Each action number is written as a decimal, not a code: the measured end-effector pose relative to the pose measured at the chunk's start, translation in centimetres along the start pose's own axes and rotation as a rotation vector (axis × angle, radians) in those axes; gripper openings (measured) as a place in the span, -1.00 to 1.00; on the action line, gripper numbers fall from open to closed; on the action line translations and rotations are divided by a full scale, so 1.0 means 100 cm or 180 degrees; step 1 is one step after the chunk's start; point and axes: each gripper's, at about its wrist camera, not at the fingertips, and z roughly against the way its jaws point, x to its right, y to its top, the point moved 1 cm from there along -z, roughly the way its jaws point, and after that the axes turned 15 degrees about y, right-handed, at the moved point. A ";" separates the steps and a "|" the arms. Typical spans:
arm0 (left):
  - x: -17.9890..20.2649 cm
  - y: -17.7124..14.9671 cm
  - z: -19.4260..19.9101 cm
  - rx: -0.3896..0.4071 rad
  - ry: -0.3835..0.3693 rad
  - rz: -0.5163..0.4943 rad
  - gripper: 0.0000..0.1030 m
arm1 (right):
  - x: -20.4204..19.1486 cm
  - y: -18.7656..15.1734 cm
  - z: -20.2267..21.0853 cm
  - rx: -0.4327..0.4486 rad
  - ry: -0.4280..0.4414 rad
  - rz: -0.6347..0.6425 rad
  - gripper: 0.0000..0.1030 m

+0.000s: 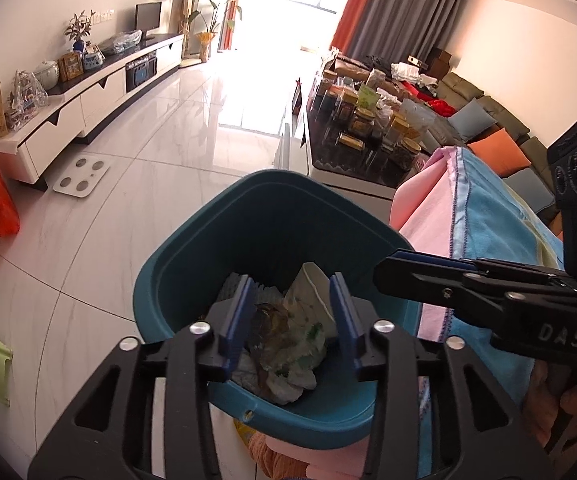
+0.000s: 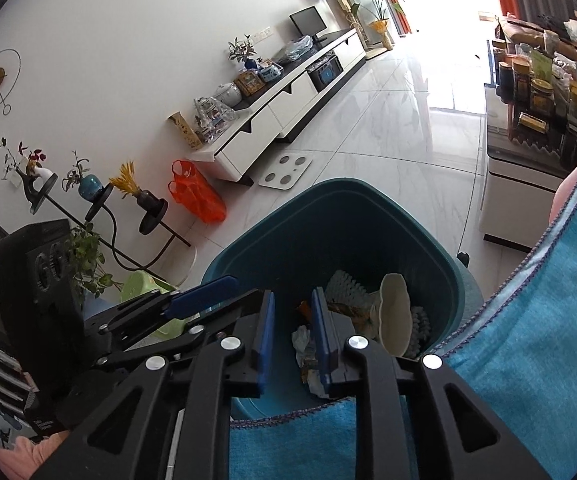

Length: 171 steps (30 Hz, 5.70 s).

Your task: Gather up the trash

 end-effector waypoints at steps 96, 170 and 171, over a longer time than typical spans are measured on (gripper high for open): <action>0.168 -0.118 0.244 0.2145 -0.0693 -0.0773 0.89 | -0.047 -0.255 0.308 0.2781 -0.2776 0.0452 0.87; 0.162 -0.117 0.251 0.2175 -0.0631 -0.0716 0.89 | -0.047 -0.256 0.316 0.2813 -0.2830 0.0455 0.87; 0.163 -0.117 0.251 0.2174 -0.0633 -0.0716 0.89 | -0.047 -0.256 0.316 0.2811 -0.2830 0.0458 0.87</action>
